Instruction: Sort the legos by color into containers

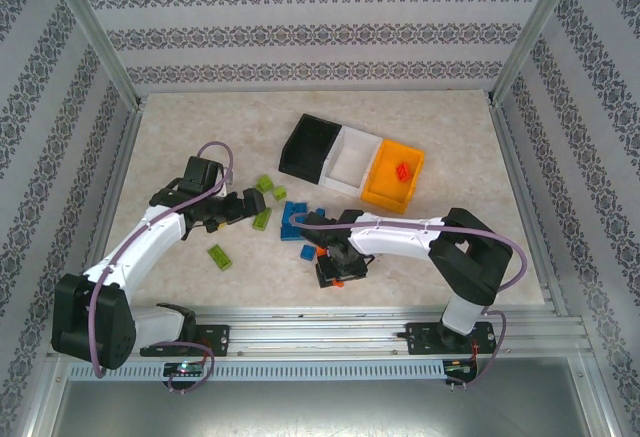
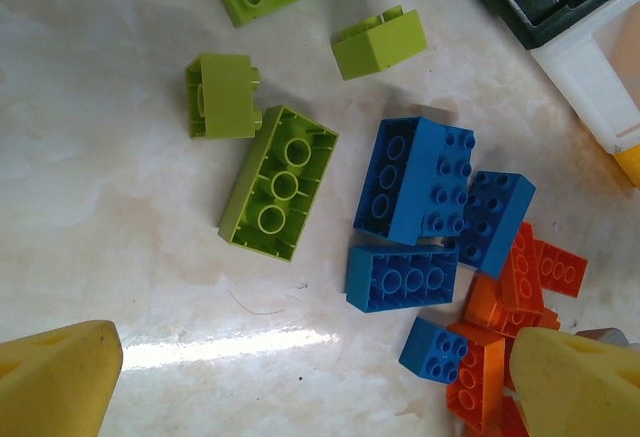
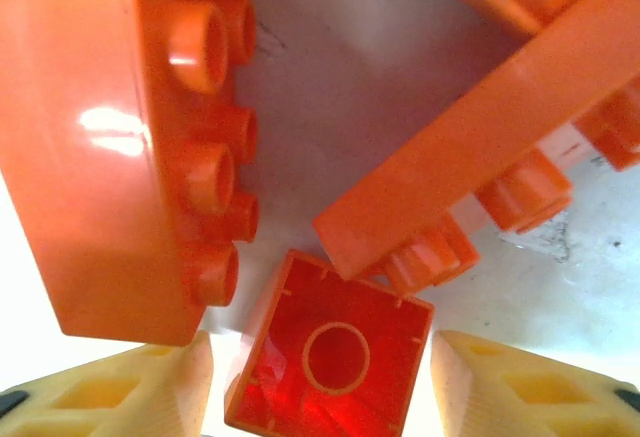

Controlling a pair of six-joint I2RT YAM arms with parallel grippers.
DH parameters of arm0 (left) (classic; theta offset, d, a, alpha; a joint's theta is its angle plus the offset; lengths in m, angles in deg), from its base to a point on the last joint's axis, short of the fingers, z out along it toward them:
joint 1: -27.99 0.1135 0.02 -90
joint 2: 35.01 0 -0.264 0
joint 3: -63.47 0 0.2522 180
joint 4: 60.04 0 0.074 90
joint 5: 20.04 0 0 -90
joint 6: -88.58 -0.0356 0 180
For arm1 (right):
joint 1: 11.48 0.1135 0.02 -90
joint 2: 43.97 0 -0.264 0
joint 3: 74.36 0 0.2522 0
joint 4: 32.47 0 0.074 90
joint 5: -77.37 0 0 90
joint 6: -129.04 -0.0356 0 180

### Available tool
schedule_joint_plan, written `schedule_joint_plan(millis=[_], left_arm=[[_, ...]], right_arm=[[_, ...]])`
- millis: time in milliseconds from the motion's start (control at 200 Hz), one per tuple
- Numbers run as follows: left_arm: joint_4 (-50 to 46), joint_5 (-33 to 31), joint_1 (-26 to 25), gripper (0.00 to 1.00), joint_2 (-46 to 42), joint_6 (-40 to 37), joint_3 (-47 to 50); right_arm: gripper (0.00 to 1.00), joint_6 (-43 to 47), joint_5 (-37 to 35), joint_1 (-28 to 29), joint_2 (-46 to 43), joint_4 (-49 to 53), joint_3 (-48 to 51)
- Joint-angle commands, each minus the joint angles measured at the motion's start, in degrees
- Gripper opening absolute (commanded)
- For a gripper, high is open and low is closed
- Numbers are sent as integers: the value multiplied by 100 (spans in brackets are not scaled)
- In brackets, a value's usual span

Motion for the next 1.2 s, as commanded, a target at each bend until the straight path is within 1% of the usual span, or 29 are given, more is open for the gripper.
schedule_joint_plan(millis=[0,70,200,365,570,719,804,954,1084,1194], left_arm=[[85,-8,-49,100,-32,25,21],[88,6,-51,100,-31,31,24],[69,-23,-45,100,-79,23,60],[79,-17,-48,100,-43,14,58],[137,0,-47,100,-16,5,78],[203,42,-47,100,27,13,94],[282,76,-50,100,82,31,90],[476,178,-43,100,250,105,86],[601,290,-49,100,438,150,22],[621,350,-50,100,538,144,-48]], right_arm=[[53,-29,-238,35,56,172,-137],[46,-20,-222,22,59,172,-159],[40,-25,-260,18,6,219,-158],[37,-83,-318,22,-204,345,-135],[36,-222,-410,22,-697,651,-116],[35,-249,-442,-148,-1136,899,-236],[35,-201,-433,-446,-1422,997,-314],[35,173,-464,-1306,-1756,1168,-792],[35,538,-249,-2266,-1596,1184,-1293],[35,763,-110,-2952,-1160,1210,-1745]])
